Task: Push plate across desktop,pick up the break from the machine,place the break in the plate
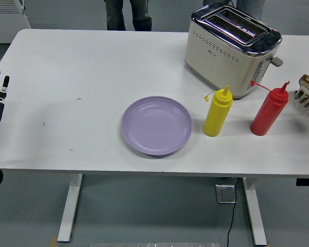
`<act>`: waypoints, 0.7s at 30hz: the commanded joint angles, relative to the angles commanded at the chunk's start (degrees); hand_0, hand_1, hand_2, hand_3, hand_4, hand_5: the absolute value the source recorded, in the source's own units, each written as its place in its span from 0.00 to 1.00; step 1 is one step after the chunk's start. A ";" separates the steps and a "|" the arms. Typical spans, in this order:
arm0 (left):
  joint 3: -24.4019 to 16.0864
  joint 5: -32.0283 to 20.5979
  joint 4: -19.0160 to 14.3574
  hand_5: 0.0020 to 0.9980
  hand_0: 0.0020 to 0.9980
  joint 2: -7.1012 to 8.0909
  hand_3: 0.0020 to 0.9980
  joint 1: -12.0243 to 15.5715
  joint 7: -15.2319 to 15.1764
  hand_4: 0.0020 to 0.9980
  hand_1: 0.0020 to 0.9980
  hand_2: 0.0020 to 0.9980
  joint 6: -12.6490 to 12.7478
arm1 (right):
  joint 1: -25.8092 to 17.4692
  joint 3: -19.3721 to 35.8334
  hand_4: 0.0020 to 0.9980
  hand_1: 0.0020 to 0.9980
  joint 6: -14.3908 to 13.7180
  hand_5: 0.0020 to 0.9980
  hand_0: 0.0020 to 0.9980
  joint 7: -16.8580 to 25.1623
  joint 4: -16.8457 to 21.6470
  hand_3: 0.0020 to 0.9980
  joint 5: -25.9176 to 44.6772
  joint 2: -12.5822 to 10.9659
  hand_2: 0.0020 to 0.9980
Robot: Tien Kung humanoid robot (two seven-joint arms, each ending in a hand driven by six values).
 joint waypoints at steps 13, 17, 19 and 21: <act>-0.09 -0.04 0.07 1.00 0.83 -0.05 0.83 -0.23 -0.03 0.66 0.83 0.86 -0.03 | 5.31 -4.67 0.79 0.78 0.08 0.27 0.78 -3.74 -5.12 0.90 -5.45 -0.21 0.79; -0.22 -0.04 0.09 1.00 0.83 -0.05 0.83 -0.15 -0.06 0.66 0.83 0.86 -0.01 | 6.16 -5.59 0.79 0.70 0.50 0.27 0.69 -4.58 -5.97 0.86 -6.11 -0.21 0.70; -0.26 -0.04 0.10 1.00 0.83 -0.06 0.83 -0.17 -0.06 0.66 0.83 0.86 -0.02 | 6.50 -6.08 0.79 0.70 0.78 0.27 0.69 -4.80 -6.28 0.86 -6.21 -0.23 0.70; -0.28 -0.04 0.09 1.00 0.83 -0.09 0.83 -0.21 -0.06 0.66 0.83 0.86 -0.03 | 6.96 -6.71 0.79 0.70 1.02 0.27 0.69 -4.97 -6.72 0.86 -6.09 -0.23 0.70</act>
